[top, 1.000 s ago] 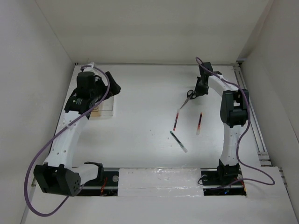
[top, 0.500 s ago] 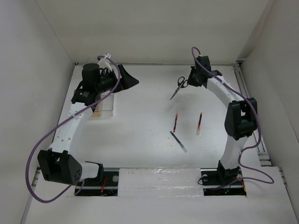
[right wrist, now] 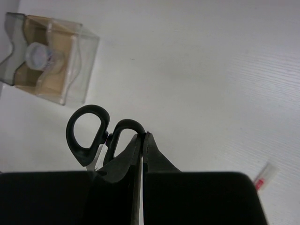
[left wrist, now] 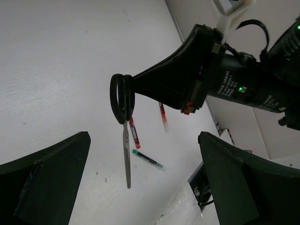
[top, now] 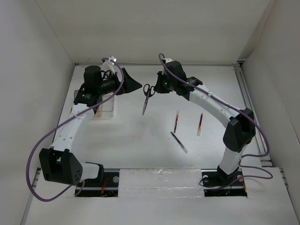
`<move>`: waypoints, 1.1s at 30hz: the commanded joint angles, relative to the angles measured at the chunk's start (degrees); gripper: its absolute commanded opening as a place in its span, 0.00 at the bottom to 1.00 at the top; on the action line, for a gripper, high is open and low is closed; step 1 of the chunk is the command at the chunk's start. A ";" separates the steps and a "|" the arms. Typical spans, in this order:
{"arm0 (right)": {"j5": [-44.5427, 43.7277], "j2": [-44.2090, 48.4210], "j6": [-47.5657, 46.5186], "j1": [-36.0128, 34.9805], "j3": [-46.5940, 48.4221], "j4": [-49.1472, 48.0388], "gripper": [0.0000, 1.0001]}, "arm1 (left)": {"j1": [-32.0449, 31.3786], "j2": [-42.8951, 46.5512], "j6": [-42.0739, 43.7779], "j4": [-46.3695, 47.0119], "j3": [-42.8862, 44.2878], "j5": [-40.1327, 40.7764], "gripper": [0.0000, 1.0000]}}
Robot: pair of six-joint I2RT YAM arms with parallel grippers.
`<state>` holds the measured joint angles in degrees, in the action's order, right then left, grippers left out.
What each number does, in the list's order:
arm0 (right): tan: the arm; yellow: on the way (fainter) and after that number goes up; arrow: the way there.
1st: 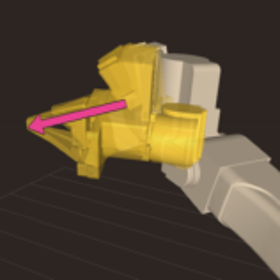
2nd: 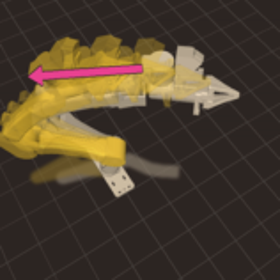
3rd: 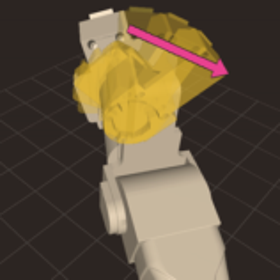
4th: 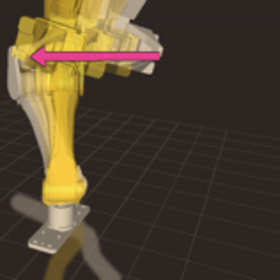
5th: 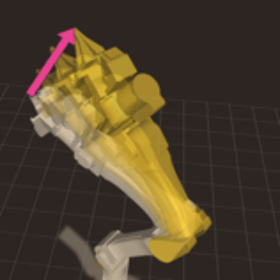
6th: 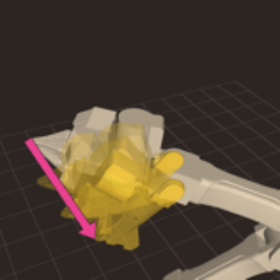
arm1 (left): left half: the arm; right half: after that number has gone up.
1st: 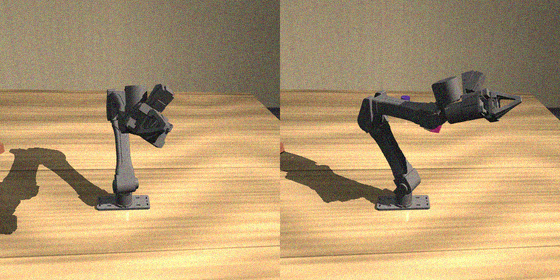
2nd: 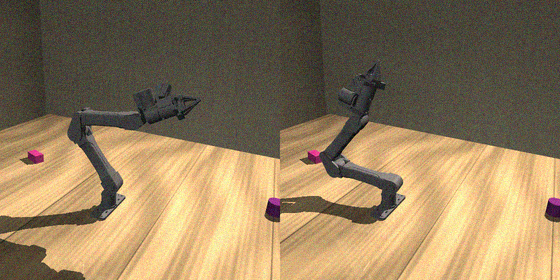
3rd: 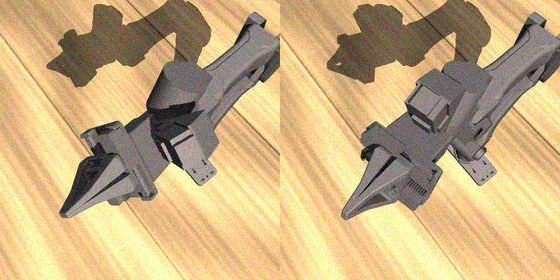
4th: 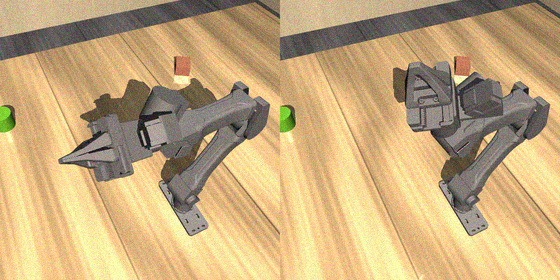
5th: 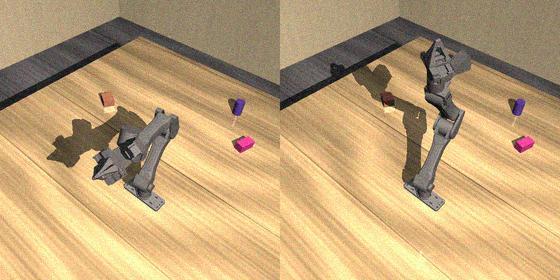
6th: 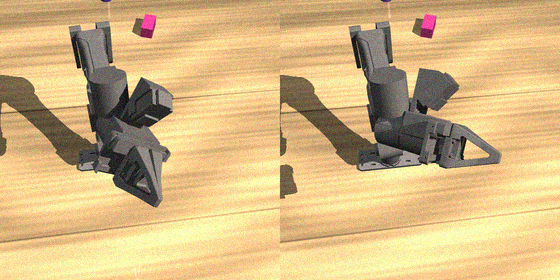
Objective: Sort the stationery into containers
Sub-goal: Place the scissors in the storage box.
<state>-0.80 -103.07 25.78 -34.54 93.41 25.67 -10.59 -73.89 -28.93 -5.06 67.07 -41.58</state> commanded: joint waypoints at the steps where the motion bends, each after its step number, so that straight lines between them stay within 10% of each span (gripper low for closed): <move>1: 0.27 2.52 1.81 -0.52 5.63 -3.08 0.00 | 0.13 0.06 2.20 0.67 -0.27 -0.79 1.00; 25: 4.93 -1.87 4.19 -9.66 17.86 -4.40 0.00 | 0.13 0.06 2.21 -1.18 -0.80 1.15 0.86; 30: 3.70 -2.92 4.19 -10.19 19.09 -3.79 0.00 | 0.13 0.06 2.74 -1.71 -0.19 1.15 0.34; 33: 3.17 -2.93 4.19 -10.19 19.09 -3.08 0.00 | 0.13 -0.47 3.26 -2.94 0.34 2.55 0.21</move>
<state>3.25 -106.34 29.61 -44.34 109.82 23.64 -11.03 -74.22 -27.05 -7.99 66.35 -40.56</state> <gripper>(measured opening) 0.029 0.232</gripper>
